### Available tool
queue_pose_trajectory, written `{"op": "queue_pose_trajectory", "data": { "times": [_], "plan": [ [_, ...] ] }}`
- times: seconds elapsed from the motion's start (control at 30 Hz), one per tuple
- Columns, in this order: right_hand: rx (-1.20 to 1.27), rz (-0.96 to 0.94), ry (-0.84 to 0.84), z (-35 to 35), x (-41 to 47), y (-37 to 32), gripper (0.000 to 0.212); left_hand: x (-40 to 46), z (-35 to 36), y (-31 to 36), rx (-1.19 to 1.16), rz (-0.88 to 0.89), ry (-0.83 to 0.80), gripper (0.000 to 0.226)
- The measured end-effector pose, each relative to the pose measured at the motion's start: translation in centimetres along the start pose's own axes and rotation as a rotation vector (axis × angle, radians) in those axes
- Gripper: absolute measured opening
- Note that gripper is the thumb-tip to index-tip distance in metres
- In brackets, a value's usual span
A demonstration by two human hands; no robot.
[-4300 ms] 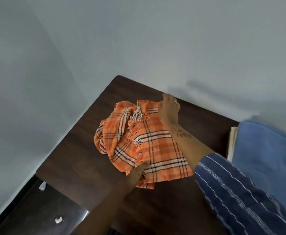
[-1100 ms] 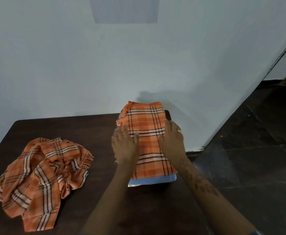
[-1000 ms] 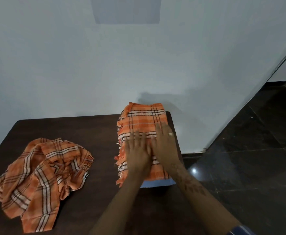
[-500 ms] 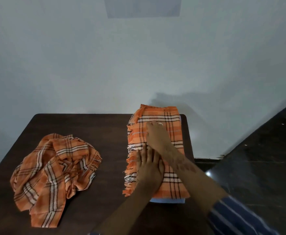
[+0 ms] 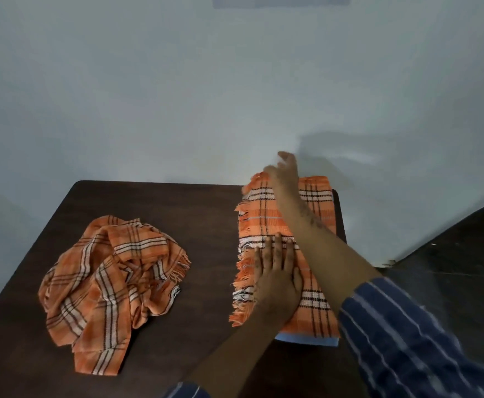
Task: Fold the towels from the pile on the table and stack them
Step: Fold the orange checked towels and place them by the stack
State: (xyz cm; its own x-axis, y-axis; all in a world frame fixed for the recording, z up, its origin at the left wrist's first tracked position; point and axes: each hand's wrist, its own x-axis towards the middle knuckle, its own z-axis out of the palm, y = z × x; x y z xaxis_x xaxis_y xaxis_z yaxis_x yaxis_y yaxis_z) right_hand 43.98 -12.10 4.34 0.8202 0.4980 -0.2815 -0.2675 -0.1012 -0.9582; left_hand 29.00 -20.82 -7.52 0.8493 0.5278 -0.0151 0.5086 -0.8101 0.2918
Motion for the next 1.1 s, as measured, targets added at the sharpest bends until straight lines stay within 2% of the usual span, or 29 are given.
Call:
{"op": "queue_pose_trajectory", "data": {
  "times": [0.03, 0.1, 0.13, 0.2, 0.23, 0.27, 0.3, 0.4, 0.47, 0.5, 0.57, 0.63, 0.7, 0.73, 0.77, 0.8, 0.87, 0.9, 1.0, 1.1],
  "plan": [
    [0.127, -0.090, 0.069, 0.6, -0.6, -0.7, 0.046, 0.2, 0.1, -0.1, -0.029, 0.016, -0.010, 0.055],
    [0.282, -0.193, 0.049, 2.3, -2.4, -2.3, 0.035, 0.2, -1.2, -0.7, -0.171, 0.003, -0.060, 0.058],
    [0.293, -0.209, 0.020, 3.3, -3.5, -2.7, 0.029, 0.1, -2.5, -0.8, -0.316, -0.034, -0.094, 0.054],
    [0.288, -0.204, -0.003, 5.3, -5.7, -2.2, 0.024, -0.5, -5.6, -2.1, -0.762, -0.205, -0.179, 0.037],
    [0.280, -0.181, -0.002, 6.8, -7.0, -1.4, 0.024, -1.2, -6.9, -4.0, -0.948, -0.264, -0.162, 0.028],
    [0.261, -0.133, 0.002, 7.7, -7.7, 0.1, 0.024, -1.7, -7.6, -5.8, -1.027, -0.302, -0.068, 0.022],
    [0.197, -0.063, 0.007, 9.5, -8.6, 2.0, 0.023, -2.5, -8.1, -8.9, -0.945, -0.302, 0.047, 0.019],
    [-0.170, 0.192, 0.013, 13.3, -10.4, 9.8, 0.019, -4.9, -7.4, -18.6, -0.423, -0.313, 0.212, 0.026],
    [-0.387, 0.278, -0.140, 16.4, -12.1, 14.8, 0.013, -6.6, -6.7, -25.7, -0.162, -0.349, 0.223, 0.031],
    [-0.469, 0.306, -0.248, 17.4, -13.2, 16.8, 0.005, -7.4, -6.5, -28.2, -0.102, -0.378, 0.168, 0.036],
    [-0.660, 0.292, -0.418, 19.9, -15.1, 20.0, 0.033, -9.1, -6.3, -32.7, -0.087, -0.361, 0.025, 0.051],
    [-0.882, 0.212, -0.484, 21.3, -16.1, 21.8, 0.068, -10.6, -6.1, -35.4, -0.138, -0.211, -0.067, 0.070],
    [-1.049, 0.166, -0.520, 22.0, -16.6, 22.3, 0.097, -11.5, -6.6, -37.4, -0.250, -0.086, -0.073, 0.071],
    [-1.059, 0.168, -0.518, 22.5, -16.8, 22.5, 0.101, -11.9, -7.0, -38.4, -0.287, -0.023, -0.093, 0.069],
    [-1.044, 0.157, -0.485, 22.8, -17.0, 22.1, 0.098, -12.0, -7.5, -38.9, -0.301, 0.026, -0.119, 0.067],
    [-1.025, 0.134, -0.405, 23.1, -17.1, 22.0, 0.083, -12.1, -7.8, -39.6, -0.292, 0.065, -0.129, 0.064],
    [-0.967, 0.074, -0.147, 23.9, -17.0, 21.0, 0.036, -12.3, -8.8, -40.4, -0.234, 0.123, -0.041, 0.052],
    [-0.896, 0.054, -0.012, 24.7, -17.1, 20.3, 0.026, -12.4, -9.4, -41.1, -0.212, 0.142, 0.008, 0.043],
    [-0.708, -0.027, 0.208, 26.4, -16.4, 17.6, 0.020, -12.2, -11.0, -42.3, -0.160, 0.091, 0.126, 0.027],
    [-0.675, -0.137, 0.450, 27.5, -15.9, 14.5, 0.021, -11.6, -13.4, -43.8, -0.274, -0.121, 0.295, 0.022]
  ]
}}
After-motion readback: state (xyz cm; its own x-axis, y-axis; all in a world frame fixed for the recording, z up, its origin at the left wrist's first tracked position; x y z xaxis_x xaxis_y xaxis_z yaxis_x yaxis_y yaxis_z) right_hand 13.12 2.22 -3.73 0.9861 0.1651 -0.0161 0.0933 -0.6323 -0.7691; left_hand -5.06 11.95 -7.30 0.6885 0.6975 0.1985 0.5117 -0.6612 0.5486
